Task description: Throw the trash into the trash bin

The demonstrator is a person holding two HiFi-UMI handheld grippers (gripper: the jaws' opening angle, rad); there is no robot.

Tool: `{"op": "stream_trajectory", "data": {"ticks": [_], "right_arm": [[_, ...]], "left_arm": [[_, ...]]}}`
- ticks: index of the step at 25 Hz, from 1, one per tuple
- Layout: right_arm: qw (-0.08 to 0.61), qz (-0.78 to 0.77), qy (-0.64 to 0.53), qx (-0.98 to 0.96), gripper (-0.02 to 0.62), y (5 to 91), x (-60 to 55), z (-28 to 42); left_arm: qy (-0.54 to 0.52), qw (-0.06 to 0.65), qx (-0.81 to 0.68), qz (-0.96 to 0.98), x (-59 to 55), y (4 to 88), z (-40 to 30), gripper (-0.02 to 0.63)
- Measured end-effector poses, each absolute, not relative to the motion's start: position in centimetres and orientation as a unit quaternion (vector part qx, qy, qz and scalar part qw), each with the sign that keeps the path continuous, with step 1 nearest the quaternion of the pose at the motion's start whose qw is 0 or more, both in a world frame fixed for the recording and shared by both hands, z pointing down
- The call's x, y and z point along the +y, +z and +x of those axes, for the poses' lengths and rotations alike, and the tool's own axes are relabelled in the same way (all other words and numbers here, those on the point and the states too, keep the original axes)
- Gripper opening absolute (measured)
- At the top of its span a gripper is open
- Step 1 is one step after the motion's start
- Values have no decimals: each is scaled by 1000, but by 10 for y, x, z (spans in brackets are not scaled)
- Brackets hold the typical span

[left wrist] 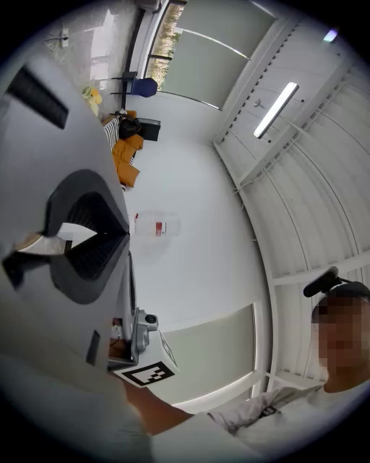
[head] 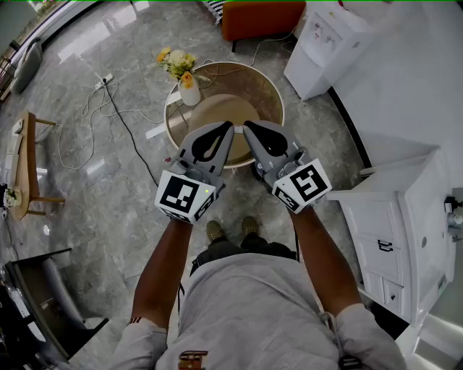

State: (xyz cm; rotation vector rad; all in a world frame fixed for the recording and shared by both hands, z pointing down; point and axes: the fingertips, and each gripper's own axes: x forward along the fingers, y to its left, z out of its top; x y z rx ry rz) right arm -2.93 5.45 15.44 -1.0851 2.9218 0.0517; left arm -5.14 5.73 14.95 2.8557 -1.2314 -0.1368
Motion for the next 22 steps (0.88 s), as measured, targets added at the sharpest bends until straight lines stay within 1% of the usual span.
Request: {"op": "stream_trajectory", "data": {"ticks": [11, 22], "right_arm": [[10, -344, 21, 939, 2, 160, 51, -46], [-44, -347, 30, 936, 2, 201, 29, -66]], "left_arm": [[-45, 16, -398, 916, 53, 158, -68, 0], [-45, 20, -387, 921, 35, 197, -103, 0]]}}
